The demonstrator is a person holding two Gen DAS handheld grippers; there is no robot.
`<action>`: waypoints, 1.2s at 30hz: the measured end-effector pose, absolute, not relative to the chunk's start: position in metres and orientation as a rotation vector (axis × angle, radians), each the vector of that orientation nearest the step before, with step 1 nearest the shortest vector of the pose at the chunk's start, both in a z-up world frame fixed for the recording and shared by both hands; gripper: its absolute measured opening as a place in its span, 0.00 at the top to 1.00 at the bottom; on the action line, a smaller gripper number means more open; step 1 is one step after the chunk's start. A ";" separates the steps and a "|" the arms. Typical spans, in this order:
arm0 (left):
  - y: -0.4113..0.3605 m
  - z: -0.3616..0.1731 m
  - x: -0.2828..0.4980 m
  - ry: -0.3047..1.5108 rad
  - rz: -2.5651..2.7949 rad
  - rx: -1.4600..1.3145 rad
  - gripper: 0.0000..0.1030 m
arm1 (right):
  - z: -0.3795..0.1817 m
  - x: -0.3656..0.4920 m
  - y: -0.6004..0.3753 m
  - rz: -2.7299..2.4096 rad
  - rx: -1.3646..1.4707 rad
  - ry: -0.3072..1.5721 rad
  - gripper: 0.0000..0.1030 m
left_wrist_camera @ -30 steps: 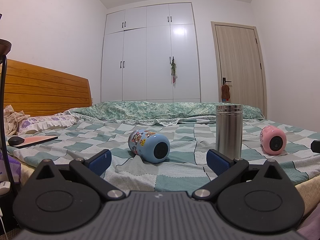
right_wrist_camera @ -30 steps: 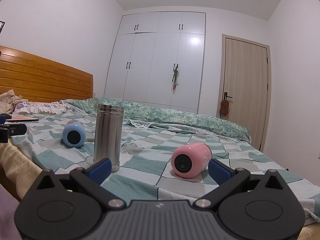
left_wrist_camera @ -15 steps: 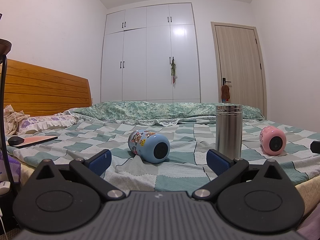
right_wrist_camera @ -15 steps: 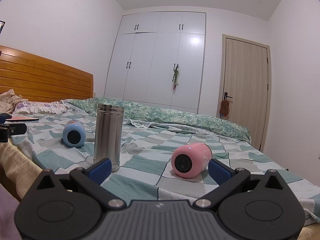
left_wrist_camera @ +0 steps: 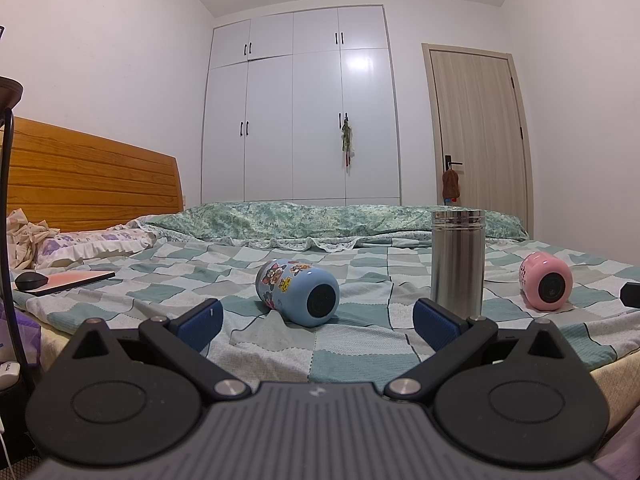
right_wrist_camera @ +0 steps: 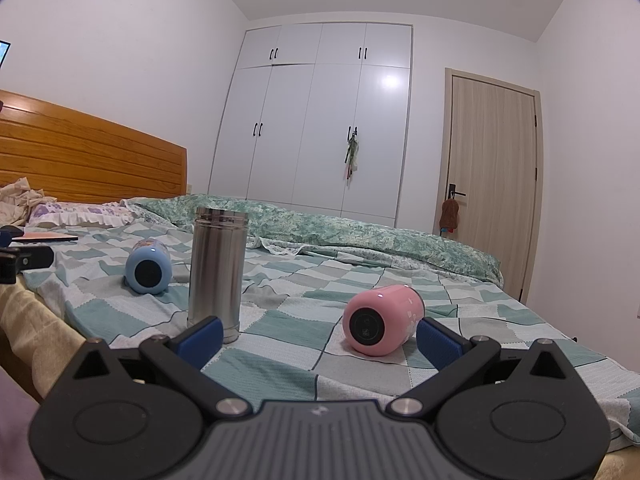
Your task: Flip cup upright
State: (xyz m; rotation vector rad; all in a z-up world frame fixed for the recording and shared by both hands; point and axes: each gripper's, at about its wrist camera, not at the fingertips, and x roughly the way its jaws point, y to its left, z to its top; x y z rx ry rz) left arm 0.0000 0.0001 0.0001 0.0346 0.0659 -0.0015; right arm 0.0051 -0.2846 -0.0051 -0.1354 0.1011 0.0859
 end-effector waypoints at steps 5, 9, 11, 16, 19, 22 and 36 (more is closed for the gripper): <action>0.000 0.000 0.000 0.066 -0.002 0.034 0.00 | -0.005 0.005 -0.285 0.086 -0.136 0.101 0.00; 0.000 0.000 0.000 0.066 -0.002 0.034 0.00 | -0.005 0.005 -0.285 0.086 -0.136 0.101 0.00; 0.000 0.000 0.000 0.065 -0.002 0.034 0.00 | -0.005 0.005 -0.285 0.086 -0.136 0.102 0.00; 0.000 0.000 0.000 0.066 -0.001 0.034 0.00 | -0.005 0.005 -0.285 0.086 -0.136 0.102 0.00; 0.000 0.000 0.000 0.066 -0.002 0.034 0.00 | -0.005 0.005 -0.285 0.086 -0.136 0.102 0.00; 0.000 0.000 0.000 0.066 -0.002 0.033 0.00 | -0.005 0.005 -0.284 0.086 -0.136 0.102 0.00; 0.002 0.000 -0.001 0.065 0.006 0.036 0.00 | -0.004 0.002 -0.281 0.106 -0.129 0.093 0.00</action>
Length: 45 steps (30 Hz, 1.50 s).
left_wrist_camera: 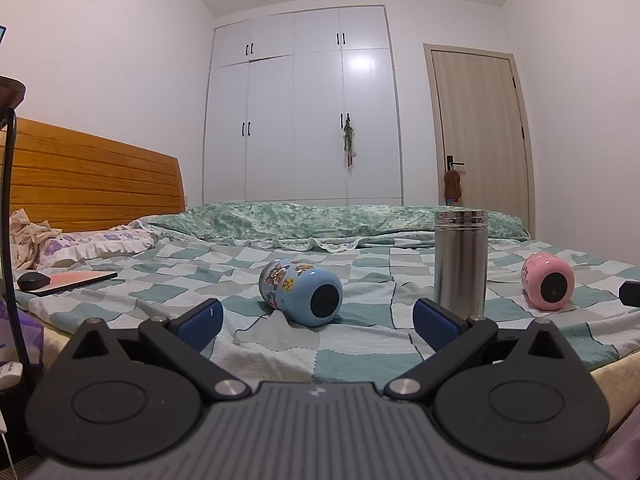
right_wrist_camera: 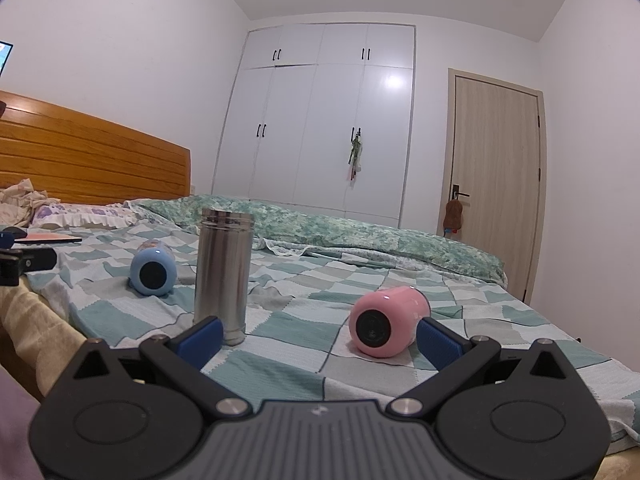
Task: Flip cup upright
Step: 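Move the right tool toward the blue sticker cup lying on its side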
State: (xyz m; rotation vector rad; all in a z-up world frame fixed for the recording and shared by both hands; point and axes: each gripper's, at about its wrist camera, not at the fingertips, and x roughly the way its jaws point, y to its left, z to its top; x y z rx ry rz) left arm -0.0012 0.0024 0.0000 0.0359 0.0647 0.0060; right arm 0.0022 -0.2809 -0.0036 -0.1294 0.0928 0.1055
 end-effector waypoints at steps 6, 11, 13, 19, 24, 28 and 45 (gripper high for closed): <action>0.011 0.003 -0.002 0.078 0.019 0.028 0.00 | -0.001 0.011 -0.261 0.181 -0.123 0.087 0.00; 0.026 0.008 -0.004 0.080 0.020 0.016 0.00 | 0.002 0.019 -0.229 0.301 -0.155 0.070 0.00; 0.033 0.010 -0.003 0.081 0.028 0.013 0.00 | 0.005 0.024 -0.216 0.342 -0.159 0.067 0.00; 0.063 0.018 0.009 0.097 0.062 -0.014 0.00 | 0.016 0.050 -0.172 0.447 -0.130 0.083 0.00; 0.086 0.021 0.025 0.114 0.078 -0.016 0.00 | 0.019 0.076 -0.133 0.512 -0.141 0.119 0.00; 0.100 0.022 0.037 0.120 0.104 -0.010 0.00 | 0.019 0.103 -0.105 0.543 -0.153 0.141 0.00; 0.131 0.025 0.130 0.176 0.150 -0.016 0.00 | 0.035 0.223 -0.060 0.571 -0.184 0.197 0.00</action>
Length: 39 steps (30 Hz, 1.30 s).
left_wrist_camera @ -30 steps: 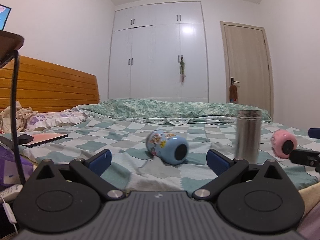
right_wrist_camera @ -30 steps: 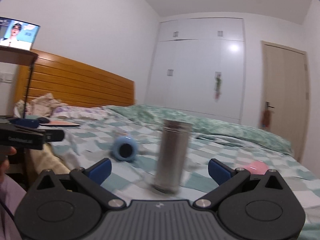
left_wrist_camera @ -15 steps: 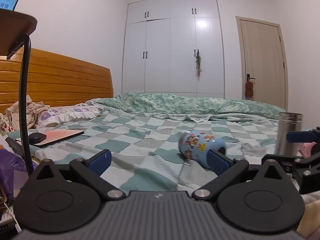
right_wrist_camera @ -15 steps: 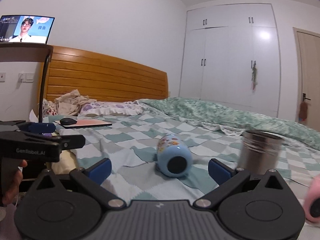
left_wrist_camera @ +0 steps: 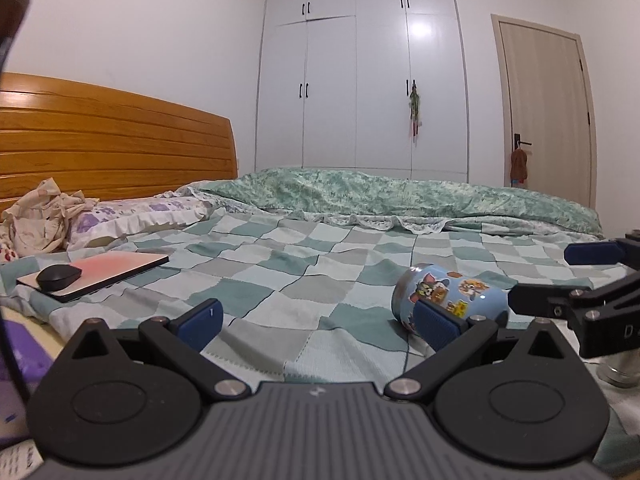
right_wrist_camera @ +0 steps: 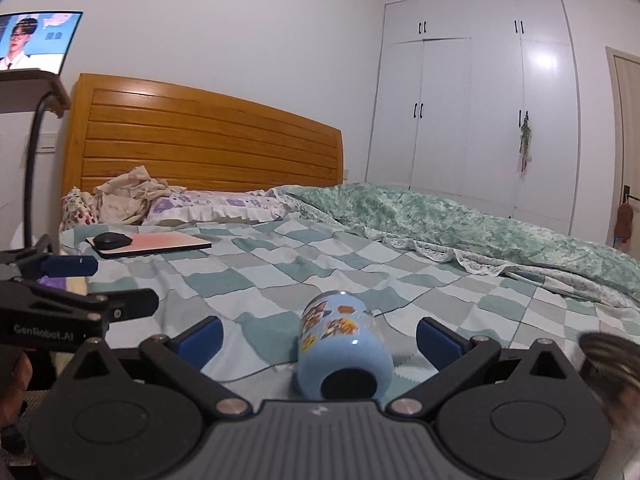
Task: Flip cup upright
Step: 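Move the right tool toward the blue sticker cup lying on its side, then close the right gripper around the blue sticker cup's body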
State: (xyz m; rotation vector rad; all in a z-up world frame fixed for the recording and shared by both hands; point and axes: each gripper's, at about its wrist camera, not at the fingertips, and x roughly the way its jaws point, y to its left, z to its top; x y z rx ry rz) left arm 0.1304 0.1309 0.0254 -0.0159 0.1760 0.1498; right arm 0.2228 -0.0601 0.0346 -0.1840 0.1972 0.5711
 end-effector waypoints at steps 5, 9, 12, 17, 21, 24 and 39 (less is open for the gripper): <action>0.130 0.023 0.161 0.193 0.137 0.005 0.00 | 0.034 0.262 -0.058 0.571 -0.188 0.216 0.00; 0.127 0.021 0.182 0.200 0.146 0.037 0.00 | 0.034 0.294 -0.054 0.597 -0.203 0.242 0.00; 0.128 0.020 0.195 0.211 0.138 0.042 0.00 | 0.034 0.319 -0.047 0.631 -0.232 0.258 0.00; 0.129 0.019 0.211 0.236 0.129 0.045 0.00 | 0.030 0.350 -0.035 0.665 -0.275 0.295 0.00; 0.132 0.016 0.221 0.257 0.125 0.049 0.00 | 0.025 0.366 -0.029 0.692 -0.268 0.378 0.00; 0.134 0.014 0.228 0.279 0.120 0.046 0.00 | 0.018 0.374 -0.026 0.703 -0.259 0.451 0.00; 0.140 0.011 0.237 0.324 0.098 0.015 0.00 | 0.001 0.397 -0.012 0.683 -0.117 0.791 0.19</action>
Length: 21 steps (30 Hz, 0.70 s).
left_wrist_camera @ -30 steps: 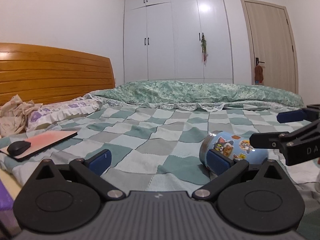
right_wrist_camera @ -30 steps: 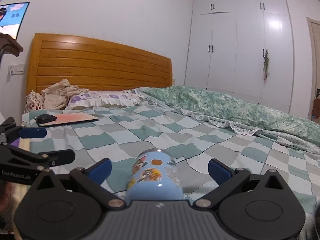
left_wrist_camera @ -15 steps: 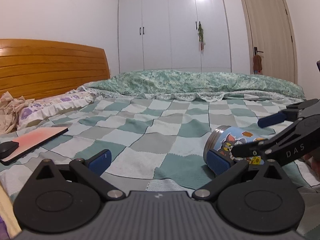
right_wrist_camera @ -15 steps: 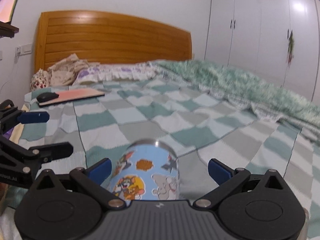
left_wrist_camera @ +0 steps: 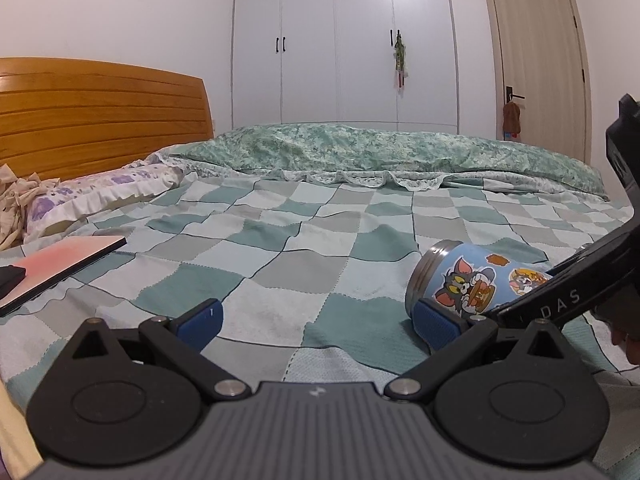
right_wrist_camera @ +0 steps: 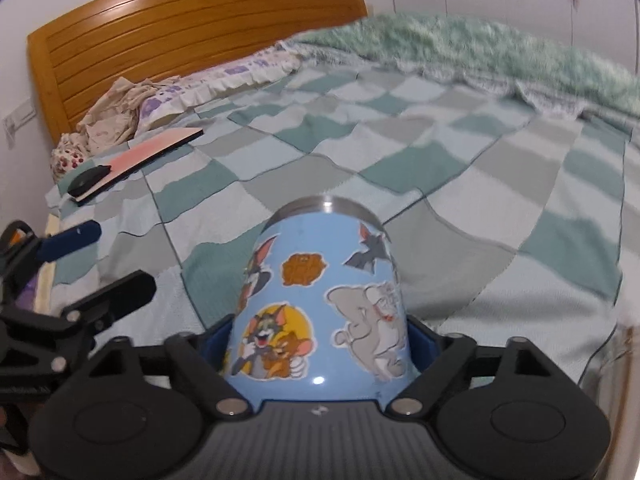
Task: Flip cup upright
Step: 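Close the right gripper around the blue sticker cup's body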
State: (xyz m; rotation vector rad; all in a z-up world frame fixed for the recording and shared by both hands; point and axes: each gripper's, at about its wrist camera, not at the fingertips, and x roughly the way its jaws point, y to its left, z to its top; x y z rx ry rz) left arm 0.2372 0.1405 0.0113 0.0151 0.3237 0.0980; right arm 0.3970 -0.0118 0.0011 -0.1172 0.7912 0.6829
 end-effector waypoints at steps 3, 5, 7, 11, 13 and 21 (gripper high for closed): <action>0.142 0.011 0.236 0.324 0.099 0.008 0.00 | 0.002 0.394 -0.010 0.673 -0.121 0.799 0.19; 0.143 0.012 0.235 0.322 0.097 0.004 0.00 | 0.004 0.392 -0.010 0.669 -0.112 0.802 0.19; 0.144 0.012 0.233 0.322 0.092 0.000 0.00 | 0.005 0.391 -0.012 0.660 -0.095 0.805 0.19; 0.144 0.014 0.229 0.321 0.082 -0.007 0.00 | 0.007 0.385 -0.017 0.642 -0.058 0.804 0.19; 0.144 0.016 0.226 0.319 0.076 -0.009 0.00 | 0.008 0.382 -0.020 0.633 -0.032 0.809 0.19; 0.143 0.030 0.203 0.289 0.072 -0.025 0.00 | 0.013 0.359 -0.037 0.595 0.115 0.818 0.19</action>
